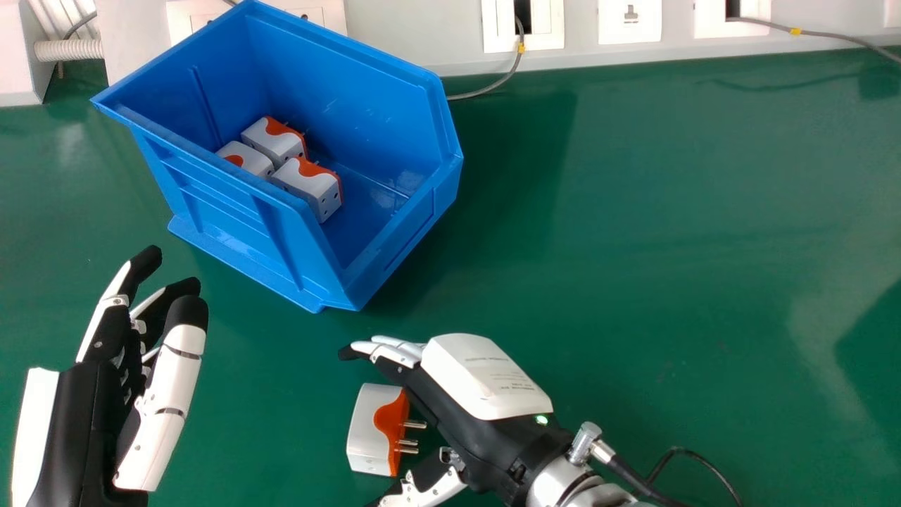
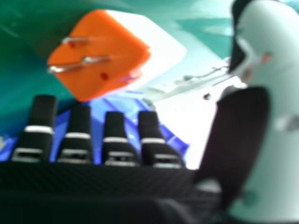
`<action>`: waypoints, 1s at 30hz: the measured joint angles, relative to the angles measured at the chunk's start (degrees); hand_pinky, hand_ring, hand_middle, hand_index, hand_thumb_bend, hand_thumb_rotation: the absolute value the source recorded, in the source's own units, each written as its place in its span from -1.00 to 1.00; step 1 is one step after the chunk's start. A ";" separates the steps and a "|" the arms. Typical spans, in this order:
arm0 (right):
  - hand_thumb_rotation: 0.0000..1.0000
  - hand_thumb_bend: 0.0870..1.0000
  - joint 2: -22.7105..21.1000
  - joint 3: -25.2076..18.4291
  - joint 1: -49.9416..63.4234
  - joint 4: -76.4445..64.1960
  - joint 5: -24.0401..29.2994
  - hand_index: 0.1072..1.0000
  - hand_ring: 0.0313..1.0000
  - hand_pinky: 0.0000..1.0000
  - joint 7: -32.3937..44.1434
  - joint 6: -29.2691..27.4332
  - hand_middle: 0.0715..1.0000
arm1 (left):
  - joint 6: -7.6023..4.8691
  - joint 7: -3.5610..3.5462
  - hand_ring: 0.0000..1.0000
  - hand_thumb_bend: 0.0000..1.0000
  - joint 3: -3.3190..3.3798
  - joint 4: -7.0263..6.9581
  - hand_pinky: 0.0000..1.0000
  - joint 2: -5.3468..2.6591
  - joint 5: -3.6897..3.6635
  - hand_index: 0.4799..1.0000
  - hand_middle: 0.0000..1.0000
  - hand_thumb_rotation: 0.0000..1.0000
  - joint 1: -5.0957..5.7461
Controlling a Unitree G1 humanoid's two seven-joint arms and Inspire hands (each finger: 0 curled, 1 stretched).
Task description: Pick all objects and put in blue box
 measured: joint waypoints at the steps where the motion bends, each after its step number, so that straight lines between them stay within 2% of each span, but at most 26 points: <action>1: -0.66 0.17 0.00 0.00 -0.02 0.08 0.49 0.67 0.73 0.53 0.31 0.02 0.78 | 0.00 0.00 0.68 0.03 -0.01 -0.01 0.56 0.00 -0.01 0.65 0.66 0.59 0.00; 12: -0.71 0.16 0.50 0.05 -0.97 1.35 1.38 0.67 0.73 0.51 2.07 1.43 0.79 | 0.10 -0.08 0.68 0.06 -0.01 -0.10 0.56 0.00 -0.17 0.65 0.66 0.59 -0.15; 21: -0.74 0.15 1.40 0.81 -2.68 3.71 1.27 0.66 0.73 0.50 2.09 2.44 0.78 | 1.00 -0.17 0.68 0.05 -0.13 -0.62 0.56 0.01 -0.17 0.64 0.66 0.59 0.15; 30: -0.76 0.15 1.82 1.24 -4.81 5.36 1.28 0.65 0.73 0.50 2.08 3.02 0.77 | 1.11 -0.21 0.68 0.05 -0.17 -0.71 0.56 0.01 -0.15 0.65 0.66 0.59 0.12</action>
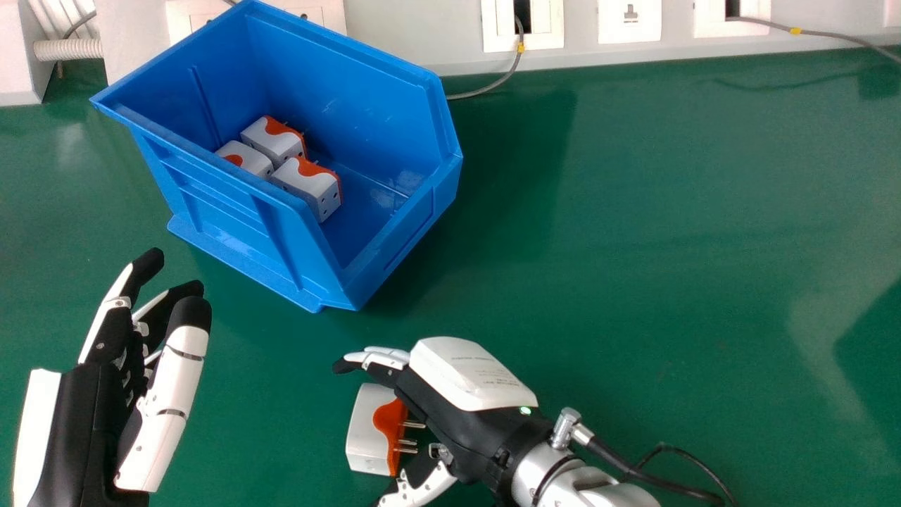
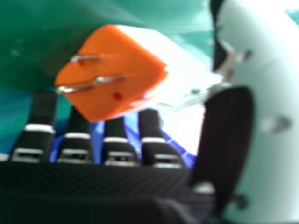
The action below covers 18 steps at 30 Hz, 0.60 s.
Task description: Pick all objects and put in blue box
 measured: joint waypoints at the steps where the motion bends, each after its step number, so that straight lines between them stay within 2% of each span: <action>1: -0.76 0.15 0.12 0.00 -0.09 0.04 0.01 0.65 0.73 0.49 0.00 0.15 0.77 | 0.00 0.00 0.68 0.05 0.00 0.00 0.56 0.00 0.00 0.65 0.66 0.59 -0.02; 8: -0.77 0.14 0.65 0.07 -0.60 0.56 -0.01 0.65 0.73 0.49 -0.14 0.74 0.77 | 0.03 0.00 0.68 0.12 0.00 -0.21 0.56 0.00 0.00 0.65 0.66 0.59 0.07; 18: -0.79 0.14 1.20 0.70 -2.02 2.73 -0.20 0.60 0.69 0.47 -2.02 0.69 0.73 | 0.10 0.00 0.68 0.06 -0.03 -0.45 0.56 0.00 0.00 0.65 0.66 0.58 -0.11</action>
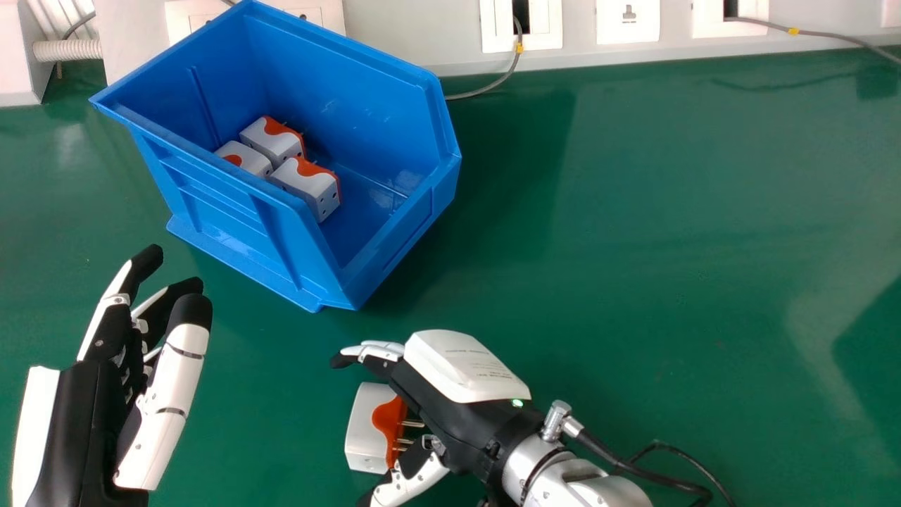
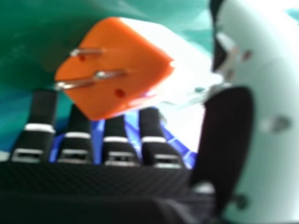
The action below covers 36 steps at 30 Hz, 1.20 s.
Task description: Pick all objects and put in blue box
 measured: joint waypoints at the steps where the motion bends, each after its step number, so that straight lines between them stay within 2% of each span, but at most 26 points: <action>1: -0.79 0.14 0.06 0.09 -0.05 0.13 -0.02 0.59 0.67 0.45 -0.23 0.00 0.72 | 0.00 0.00 0.68 0.05 -0.02 -0.08 0.56 0.00 0.00 0.65 0.66 0.58 0.01; 12: -0.90 0.11 0.19 0.74 -0.77 1.29 -0.01 0.50 0.54 0.33 -1.51 -0.08 0.62 | 0.11 0.00 0.68 0.03 -0.26 -0.59 0.56 0.00 0.05 0.65 0.66 0.59 -0.16; 18: -0.97 -0.05 0.18 1.10 -2.21 2.27 -0.01 0.44 0.45 0.25 -0.88 -0.11 0.55 | 0.15 0.00 0.69 0.03 -0.35 -0.63 0.56 0.00 0.04 0.65 0.67 0.59 -0.20; 21: -0.99 -0.21 -0.03 1.34 -3.18 2.49 -0.02 0.42 0.44 0.23 0.41 0.02 0.53 | 0.25 0.00 0.69 0.03 -0.45 -0.67 0.56 0.00 0.04 0.65 0.67 0.59 -0.22; 28: -1.00 -0.41 -0.47 1.79 -5.14 1.92 0.01 0.41 0.46 0.23 4.68 1.64 0.53 | 0.73 0.01 0.69 0.03 -0.57 -1.03 0.56 0.00 0.02 0.65 0.67 0.60 -0.20; 36: -1.00 -0.47 -0.41 2.11 -5.52 2.10 -0.03 0.40 0.47 0.25 4.94 1.95 0.53 | 1.30 0.03 0.69 0.04 -0.66 -1.67 0.56 -0.03 0.01 0.65 0.67 0.60 -0.12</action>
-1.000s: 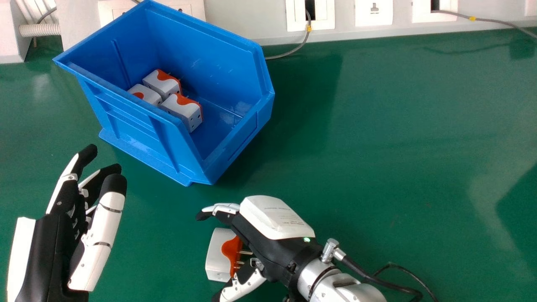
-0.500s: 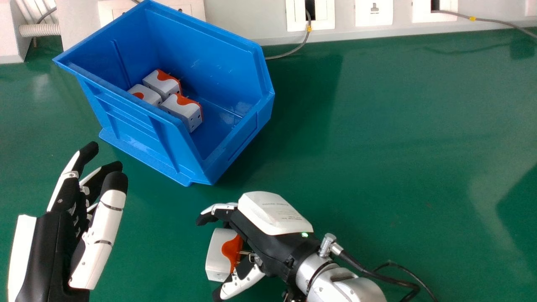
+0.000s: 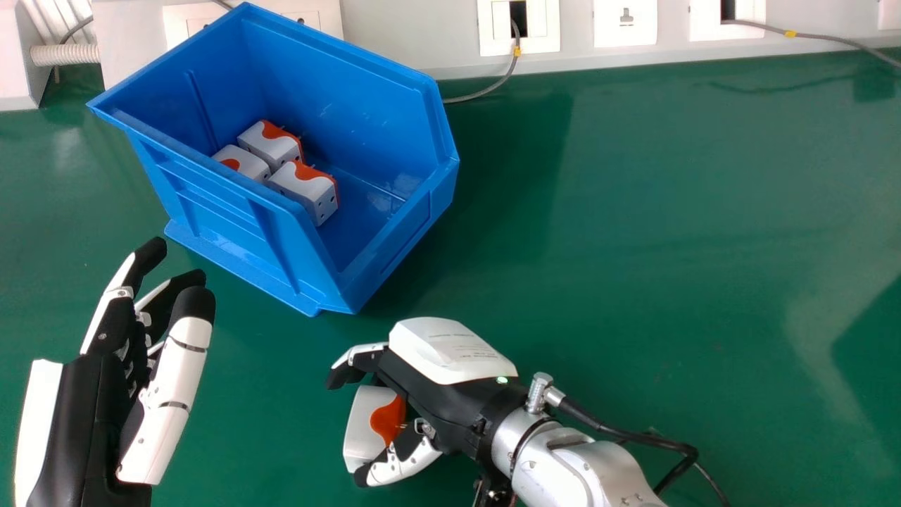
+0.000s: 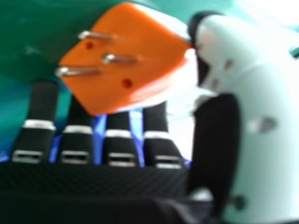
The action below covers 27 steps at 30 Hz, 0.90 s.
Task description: Pick all objects and put in blue box
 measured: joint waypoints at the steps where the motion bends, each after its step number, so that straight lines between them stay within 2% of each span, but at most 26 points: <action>1: -1.00 -0.46 -0.10 0.10 0.12 0.26 -0.08 0.38 0.46 0.25 -0.71 -0.51 0.53 | 0.00 0.01 0.69 0.04 -0.01 -0.16 0.56 0.00 0.00 0.65 0.67 0.60 0.04; 5: -1.00 -0.46 -0.48 1.16 0.38 2.93 -1.95 0.34 0.42 0.22 -5.70 -3.53 0.49 | 0.04 0.03 0.69 0.04 0.00 -0.43 0.56 -0.03 -0.01 0.65 0.67 0.59 0.22; 6: -0.95 -0.39 -0.53 1.41 0.33 3.89 -2.52 0.25 0.37 0.18 -7.16 -4.48 0.43 | 0.06 0.04 0.69 0.04 0.02 -0.45 0.56 -0.03 -0.02 0.65 0.67 0.59 0.23; 7: -0.95 -0.39 -0.71 1.88 0.23 4.86 -3.08 0.25 0.37 0.18 -8.86 -5.33 0.43 | 0.09 0.04 0.69 0.04 0.02 -0.49 0.56 -0.04 -0.03 0.65 0.67 0.59 0.23; 8: -0.96 -0.33 -1.04 2.50 0.10 6.11 -4.32 0.17 0.25 0.10 -11.08 -6.69 0.33 | 0.12 0.05 0.69 0.05 0.03 -0.54 0.56 -0.04 -0.03 0.65 0.67 0.59 0.21; 10: -0.96 -0.33 -1.54 3.49 -0.18 8.56 -6.21 0.17 0.25 0.10 -15.08 -8.88 0.33 | 0.15 0.07 0.69 0.05 0.05 -0.66 0.56 -0.04 -0.03 0.65 0.67 0.59 0.21; 11: -0.97 -0.27 -1.67 3.82 -0.32 9.58 -6.91 0.11 0.16 0.03 -16.72 -9.75 0.25 | 0.15 0.07 0.69 0.05 0.04 -0.70 0.56 -0.05 -0.03 0.65 0.67 0.59 0.21; 13: -0.97 -0.27 -1.90 4.25 -0.71 11.53 -7.75 0.11 0.16 0.03 -19.86 -11.12 0.25 | 0.17 0.07 0.69 0.05 0.02 -0.77 0.56 -0.07 -0.03 0.65 0.67 0.59 0.30; 14: -0.97 -0.23 -1.99 4.49 -0.82 12.52 -8.56 0.06 0.08 -0.03 -21.63 -11.87 0.18 | 0.18 0.09 0.69 0.06 0.03 -0.84 0.56 -0.07 -0.03 0.65 0.67 0.59 0.37; 17: -0.98 -0.20 -2.02 4.59 -1.05 14.83 -8.85 0.02 0.02 -0.08 -25.81 -13.76 0.13 | 0.22 0.08 0.68 0.06 0.04 -1.03 0.56 -0.07 -0.06 0.65 0.67 0.59 0.50; 27: -0.99 -0.13 -1.47 3.85 -1.24 15.97 -8.53 -0.06 -0.12 -0.22 -28.92 -14.50 -0.01 | 0.99 0.02 0.68 0.05 0.04 -1.45 0.56 -0.05 -0.60 0.65 0.67 0.59 0.52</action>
